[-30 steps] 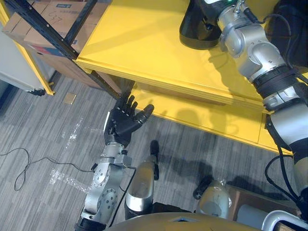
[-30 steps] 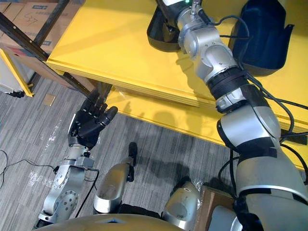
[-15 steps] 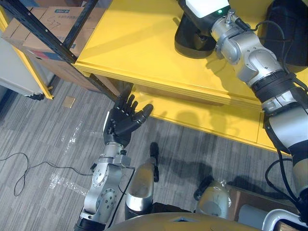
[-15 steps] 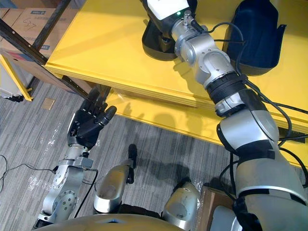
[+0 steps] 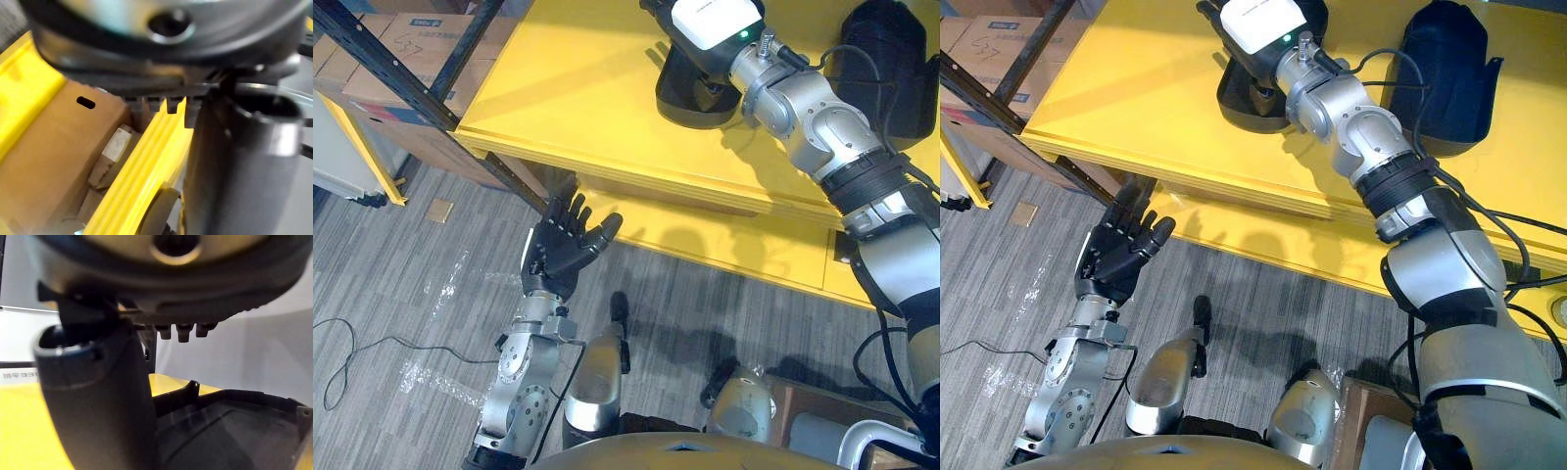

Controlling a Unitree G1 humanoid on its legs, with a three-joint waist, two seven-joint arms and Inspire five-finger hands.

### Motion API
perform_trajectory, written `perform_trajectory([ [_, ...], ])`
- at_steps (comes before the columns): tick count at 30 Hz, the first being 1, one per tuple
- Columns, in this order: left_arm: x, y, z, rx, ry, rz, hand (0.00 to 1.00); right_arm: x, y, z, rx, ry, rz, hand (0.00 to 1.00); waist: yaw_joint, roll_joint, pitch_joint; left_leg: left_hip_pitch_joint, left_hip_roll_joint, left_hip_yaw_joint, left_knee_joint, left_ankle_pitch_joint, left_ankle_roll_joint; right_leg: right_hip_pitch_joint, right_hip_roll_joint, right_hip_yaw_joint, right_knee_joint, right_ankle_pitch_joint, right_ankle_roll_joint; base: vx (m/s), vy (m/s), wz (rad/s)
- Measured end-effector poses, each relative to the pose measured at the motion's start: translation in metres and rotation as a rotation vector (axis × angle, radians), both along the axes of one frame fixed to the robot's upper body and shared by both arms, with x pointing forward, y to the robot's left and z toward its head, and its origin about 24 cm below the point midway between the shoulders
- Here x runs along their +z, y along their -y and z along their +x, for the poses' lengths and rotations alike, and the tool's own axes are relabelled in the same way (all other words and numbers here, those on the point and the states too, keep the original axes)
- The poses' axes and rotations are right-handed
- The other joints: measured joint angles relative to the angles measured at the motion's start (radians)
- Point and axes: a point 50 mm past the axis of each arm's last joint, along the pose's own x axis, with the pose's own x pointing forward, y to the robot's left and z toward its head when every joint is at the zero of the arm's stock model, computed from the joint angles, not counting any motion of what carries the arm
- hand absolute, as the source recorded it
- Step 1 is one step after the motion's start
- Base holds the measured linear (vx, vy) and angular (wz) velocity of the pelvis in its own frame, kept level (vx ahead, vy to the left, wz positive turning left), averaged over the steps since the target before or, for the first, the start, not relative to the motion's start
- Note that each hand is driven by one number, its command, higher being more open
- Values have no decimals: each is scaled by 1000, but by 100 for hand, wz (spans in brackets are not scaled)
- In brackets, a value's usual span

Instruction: Walk over and take three plastic housings, then place them on the shelf

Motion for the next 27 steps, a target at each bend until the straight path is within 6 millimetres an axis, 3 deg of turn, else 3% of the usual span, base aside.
perform_trajectory([
  [11,-6,-2,-6,11,-29,-2,100,16,11,-5,-14,115,26,100,-5,-13,-23,47,-1,2,-35,2,-2,52,7,-14,-38,8,11,24,-3,1],
  [14,-7,-1,-7,-8,-24,-9,100,36,20,-11,-2,184,105,100,-8,-19,-69,50,1,2,-58,7,0,72,24,-31,-86,29,19,97,10,6],
  [15,-6,1,-7,-25,-13,-10,100,52,24,-16,11,223,155,100,-7,-21,-78,56,2,3,-64,8,0,86,32,-34,-111,41,21,94,11,0],
  [16,-6,2,-7,-42,-4,-7,100,69,28,-24,38,276,233,100,-8,-25,-90,63,3,7,-72,9,0,101,38,-38,-138,53,27,112,14,-1],
  [21,-5,1,-9,-85,21,12,100,102,47,-55,200,419,583,100,-29,-46,-151,96,0,40,-103,11,4,165,65,-47,-263,108,42,80,11,-6],
  [23,-5,-1,-9,-107,30,27,100,89,70,-70,285,440,787,100,-35,-62,-187,97,1,55,-104,2,4,175,75,-44,-305,128,44,34,-5,-13],
  [25,-4,-2,-10,-119,40,41,100,61,92,-77,309,382,944,100,-57,-70,-215,103,-1,64,-105,-4,5,186,77,-43,-330,142,48,26,-5,-13],
  [27,7,-7,-10,-113,92,51,100,-5,122,-92,314,193,1197,100,-81,-75,-230,123,2,98,-109,-21,-6,194,91,-19,-372,167,46,-22,16,-33],
])
